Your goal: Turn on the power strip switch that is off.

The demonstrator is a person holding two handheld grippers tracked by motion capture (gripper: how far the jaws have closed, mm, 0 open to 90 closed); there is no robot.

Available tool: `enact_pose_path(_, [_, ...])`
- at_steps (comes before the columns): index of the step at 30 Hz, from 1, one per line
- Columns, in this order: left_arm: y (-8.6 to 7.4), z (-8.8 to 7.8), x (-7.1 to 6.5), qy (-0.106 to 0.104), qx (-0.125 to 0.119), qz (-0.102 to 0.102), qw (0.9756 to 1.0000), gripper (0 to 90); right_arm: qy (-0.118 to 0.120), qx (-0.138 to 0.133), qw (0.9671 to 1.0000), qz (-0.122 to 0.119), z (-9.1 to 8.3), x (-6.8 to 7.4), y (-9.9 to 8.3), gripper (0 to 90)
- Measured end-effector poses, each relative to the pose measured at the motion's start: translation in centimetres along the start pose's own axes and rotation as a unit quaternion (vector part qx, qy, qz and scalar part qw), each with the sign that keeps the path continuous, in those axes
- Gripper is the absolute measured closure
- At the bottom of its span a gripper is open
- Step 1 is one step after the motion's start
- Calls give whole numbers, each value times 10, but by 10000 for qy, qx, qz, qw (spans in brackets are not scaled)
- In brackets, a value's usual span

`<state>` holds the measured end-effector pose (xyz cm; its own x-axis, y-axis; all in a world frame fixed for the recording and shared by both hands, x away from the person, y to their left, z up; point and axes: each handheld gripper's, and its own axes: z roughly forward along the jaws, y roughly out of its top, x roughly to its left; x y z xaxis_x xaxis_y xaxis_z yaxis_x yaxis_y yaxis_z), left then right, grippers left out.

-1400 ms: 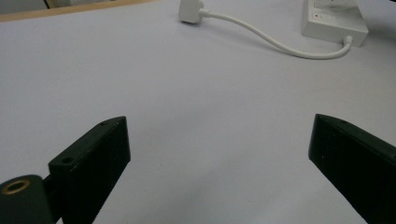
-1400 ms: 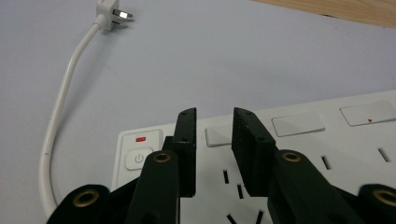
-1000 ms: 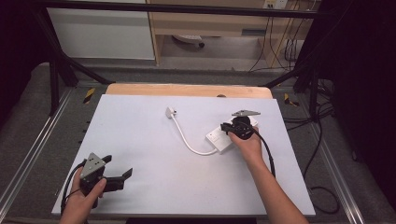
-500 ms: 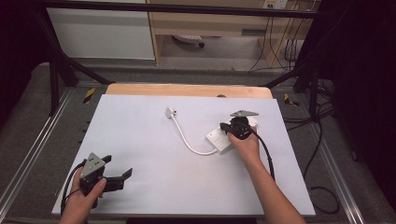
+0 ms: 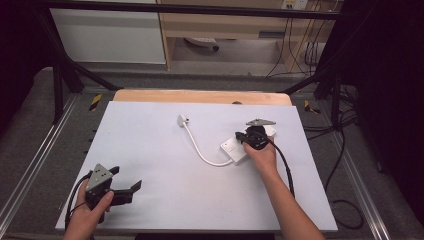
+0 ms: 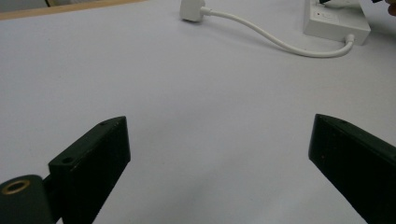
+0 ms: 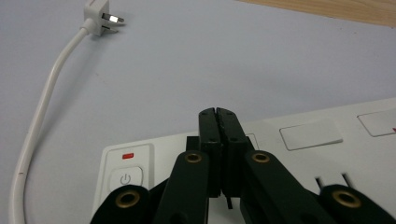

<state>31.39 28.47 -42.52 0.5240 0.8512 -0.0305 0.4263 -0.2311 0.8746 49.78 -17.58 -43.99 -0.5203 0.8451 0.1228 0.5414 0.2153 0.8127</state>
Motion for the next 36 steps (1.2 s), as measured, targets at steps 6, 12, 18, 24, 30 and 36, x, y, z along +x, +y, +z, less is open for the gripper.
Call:
enact_pose_path(6, [0, 0, 0, 2, 4, 0, 10000, 56, 38, -28, 10000, -67, 1, 2, -1, 900])
enact_pose_path(12, [0, 0, 0, 0, 9, 2, 10000, 56, 24, -46, 9999, -138, 1, 2, -1, 900])
enact_pose_path(18, [0, 0, 0, 1, 16, 2, 10000, 57, -2, -85, 9999, -113, 0, 0, -2, 900])
enact_pose_path(24, [0, 0, 0, 1, 23, 3, 10000, 57, 40, -117, 9999, -99, 0, -1, -4, 900])
enact_pose_path(30, [0, 0, 0, 5, 32, 3, 10000, 56, 26, -136, 9999, -100, 0, 0, -5, 900])
enact_pose_path(36, [0, 1, 0, 6, 38, -6, 10000, 56, 13, -149, 9998, -132, -1, 1, -5, 900])
